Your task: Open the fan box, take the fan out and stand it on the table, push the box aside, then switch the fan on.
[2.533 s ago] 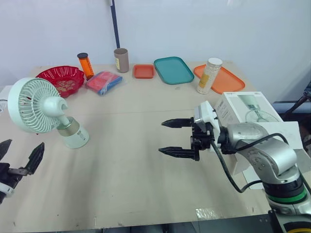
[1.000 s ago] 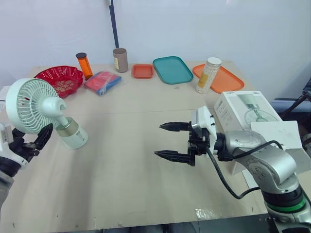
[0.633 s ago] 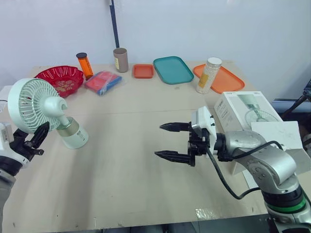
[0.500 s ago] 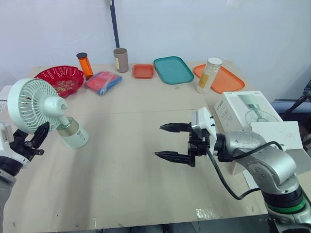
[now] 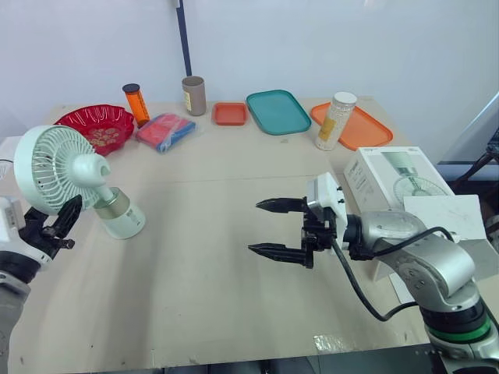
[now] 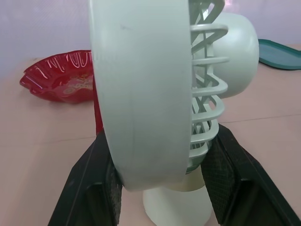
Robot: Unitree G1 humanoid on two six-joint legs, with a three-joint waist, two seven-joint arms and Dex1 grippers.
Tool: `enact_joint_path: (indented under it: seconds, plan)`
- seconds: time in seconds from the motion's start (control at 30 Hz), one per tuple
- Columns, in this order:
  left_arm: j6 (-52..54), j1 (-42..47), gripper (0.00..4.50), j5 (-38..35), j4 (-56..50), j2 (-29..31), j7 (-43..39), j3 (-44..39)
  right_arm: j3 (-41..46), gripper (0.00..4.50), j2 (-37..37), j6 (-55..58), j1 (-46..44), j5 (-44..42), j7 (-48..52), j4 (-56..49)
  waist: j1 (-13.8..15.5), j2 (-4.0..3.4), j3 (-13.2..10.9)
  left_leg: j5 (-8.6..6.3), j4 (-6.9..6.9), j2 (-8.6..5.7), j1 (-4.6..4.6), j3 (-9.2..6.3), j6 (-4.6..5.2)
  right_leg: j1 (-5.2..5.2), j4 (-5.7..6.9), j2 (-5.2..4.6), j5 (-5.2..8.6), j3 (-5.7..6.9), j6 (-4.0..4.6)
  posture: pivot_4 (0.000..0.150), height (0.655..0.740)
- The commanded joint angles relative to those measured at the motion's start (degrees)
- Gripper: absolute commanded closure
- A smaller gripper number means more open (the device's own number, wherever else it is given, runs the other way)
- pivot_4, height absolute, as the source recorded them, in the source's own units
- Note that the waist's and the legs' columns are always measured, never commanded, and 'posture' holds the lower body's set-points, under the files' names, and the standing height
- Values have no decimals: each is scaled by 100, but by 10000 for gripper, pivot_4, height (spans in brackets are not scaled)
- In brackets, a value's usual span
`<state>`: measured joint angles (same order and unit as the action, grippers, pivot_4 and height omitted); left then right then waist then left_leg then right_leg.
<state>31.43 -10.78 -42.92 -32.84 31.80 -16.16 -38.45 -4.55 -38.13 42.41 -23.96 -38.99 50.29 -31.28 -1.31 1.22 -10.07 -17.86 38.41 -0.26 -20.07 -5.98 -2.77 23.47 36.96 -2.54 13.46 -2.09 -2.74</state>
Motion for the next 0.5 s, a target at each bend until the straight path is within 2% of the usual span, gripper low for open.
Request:
enact_joint_path:
  seconds: [0.03, 0.33, 0.5]
  plan:
    - [-87, 142, 26930, -185, -474, -21, 201, -143, 6, 0, -10, -82, -122, -26, 43, -120, 0, 1, -1, 0, 0, 0, 0, 0, 0, 0, 0, 0, 0, 0, 0, 1500, 7400]
    - [10, 162, 26930, -350, -896, -74, 486, 74, -61, 0, 188, 43, -401, -29, -125, 72, 0, 3, -2, 0, 0, 0, -1, 0, -3, 0, 0, 0, 0, 0, 0, 1500, 7400]
    - [41, 162, 26930, -364, -1241, -142, 628, 465, -478, 0, 847, 261, -1133, 331, -747, 511, -22, 2, -3, 4, -1, 2, -2, -1, -9, 5, 1, 4, -3, -1, 5, 1500, 7400]
